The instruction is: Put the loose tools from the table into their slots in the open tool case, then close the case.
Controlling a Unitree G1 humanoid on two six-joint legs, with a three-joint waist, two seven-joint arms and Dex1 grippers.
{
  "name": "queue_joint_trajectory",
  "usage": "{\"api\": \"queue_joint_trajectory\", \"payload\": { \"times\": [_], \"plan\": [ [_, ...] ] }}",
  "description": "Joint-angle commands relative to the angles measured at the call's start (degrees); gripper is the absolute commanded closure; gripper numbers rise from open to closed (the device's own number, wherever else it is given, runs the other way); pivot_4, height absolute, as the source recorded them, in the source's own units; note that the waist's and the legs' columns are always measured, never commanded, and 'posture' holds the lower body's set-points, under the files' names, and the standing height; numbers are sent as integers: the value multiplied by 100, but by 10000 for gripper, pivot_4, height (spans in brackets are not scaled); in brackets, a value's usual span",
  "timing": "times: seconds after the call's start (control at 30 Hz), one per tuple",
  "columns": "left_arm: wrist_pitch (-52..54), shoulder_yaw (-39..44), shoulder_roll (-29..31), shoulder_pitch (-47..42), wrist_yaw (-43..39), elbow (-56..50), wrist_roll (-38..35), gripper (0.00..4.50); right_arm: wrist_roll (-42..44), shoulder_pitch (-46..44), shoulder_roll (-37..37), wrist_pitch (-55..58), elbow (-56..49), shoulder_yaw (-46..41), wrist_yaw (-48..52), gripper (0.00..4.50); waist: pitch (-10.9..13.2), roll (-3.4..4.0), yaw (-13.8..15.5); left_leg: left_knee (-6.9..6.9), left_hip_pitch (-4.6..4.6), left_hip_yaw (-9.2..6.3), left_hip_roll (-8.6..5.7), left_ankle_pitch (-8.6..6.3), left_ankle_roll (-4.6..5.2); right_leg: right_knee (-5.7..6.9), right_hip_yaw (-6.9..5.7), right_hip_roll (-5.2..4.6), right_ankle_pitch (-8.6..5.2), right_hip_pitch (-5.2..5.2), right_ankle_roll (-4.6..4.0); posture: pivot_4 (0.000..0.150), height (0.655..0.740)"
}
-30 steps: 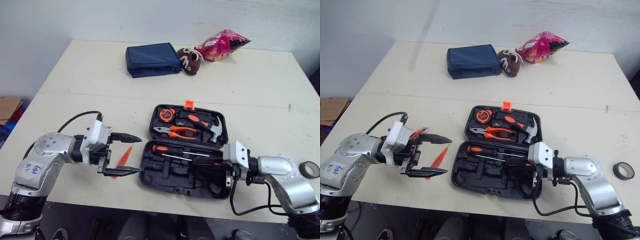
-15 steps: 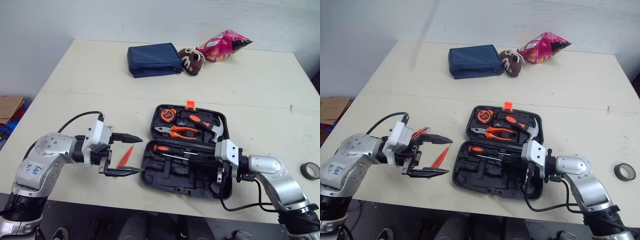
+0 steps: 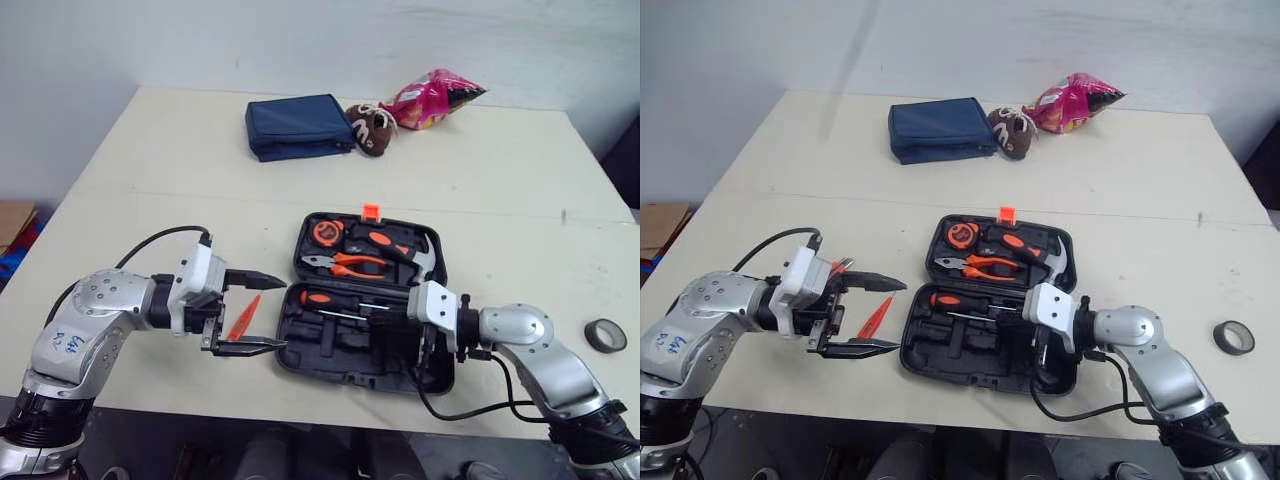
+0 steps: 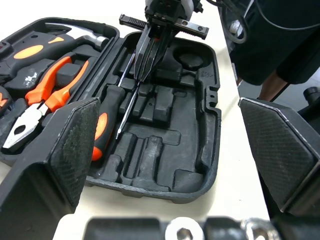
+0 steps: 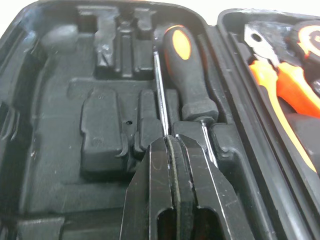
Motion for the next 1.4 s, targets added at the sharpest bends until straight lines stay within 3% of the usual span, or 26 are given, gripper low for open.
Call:
{"api": "queue_joint_trajectory", "payload": {
  "times": [0.03, 0.1, 0.17, 0.2, 0.27, 0.5, 0.77, 0.93, 1.07, 1.4],
  "plan": [
    [-323, 149, -12, 43, 60, 100, 181, 0, 458, 227, 168, -770, 86, -751, -29, 44890, 10, 17, 13, -3, -2, 0, 1, 0, -1, 1, -1, 0, -2, -6, -3, 1500, 7400],
    [-405, 297, 52, 126, -39, 318, 165, 0, 953, 503, 32, -806, -128, -1305, 206, 44890, 32, 54, 38, -9, -18, 2, 0, 0, -2, -3, -2, 0, -2, -21, -4, 1500, 7400],
    [-494, 404, 299, 172, -267, 624, 255, 0, 1710, 912, -378, -136, -516, -1868, 530, 44890, 42, 71, 66, -13, -33, 0, -1, -1, 0, 3, -7, 0, -2, -30, -4, 1500, 7400],
    [-551, 540, 392, 85, -237, 927, 320, 0, 1976, 1079, -533, 41, -629, -2277, 527, 41816, 42, 71, 69, -14, -49, -6, -1, -1, 1, 4, -12, 1, -2, -38, -3, 1500, 7400],
    [-666, 772, 519, -65, -159, 1439, 401, 0, 2129, 1309, -726, 50, -684, -2945, 424, 35204, 42, 71, 90, -11, -70, -8, 0, 0, 2, 8, -17, 3, -2, -58, -3, 1500, 7400],
    [-1807, 1340, 1064, -274, -304, 3733, 1036, 0, 1522, 2564, -1146, -1048, 419, -5366, 758, 309, 45, 67, 149, -6, -92, 24, -8, 5, 10, 38, -11, 8, -1, -100, -2, 1500, 7400],
    [-3242, 1663, 1528, -1150, 316, 6781, 1664, 0, 892, 3896, -1286, -2546, 3292, -7270, 662, 309, 48, 59, 167, -23, -90, 51, -18, 3, 25, 35, -12, 1, 5, -116, 10, 1500, 7400],
    [-3767, 1584, 1795, -1329, 739, 7980, 2064, 0, 807, 4327, -1280, -3215, 4239, -7689, 289, 309, 48, 59, 77, -25, -71, 78, -20, 1, 27, 43, -9, -8, 7, -110, 15, 1500, 7400],
    [-3711, 1736, 1926, -1108, 368, 8186, 1928, 0, 714, 4784, -1219, -3741, 4646, -7595, 331, 309, 48, 59, -3, -43, -32, 93, -10, -2, 23, 45, 11, -9, 6, -93, 14, 1500, 7400],
    [-3763, 1890, 1799, -1110, 89, 8070, 1845, 0, 967, 4118, -1339, -3527, 4279, -6913, 232, 309, 45, 58, -82, -50, -15, 108, 0, -7, 13, 44, 74, -10, 4, -96, 9, 1500, 7400]
  ]
}}
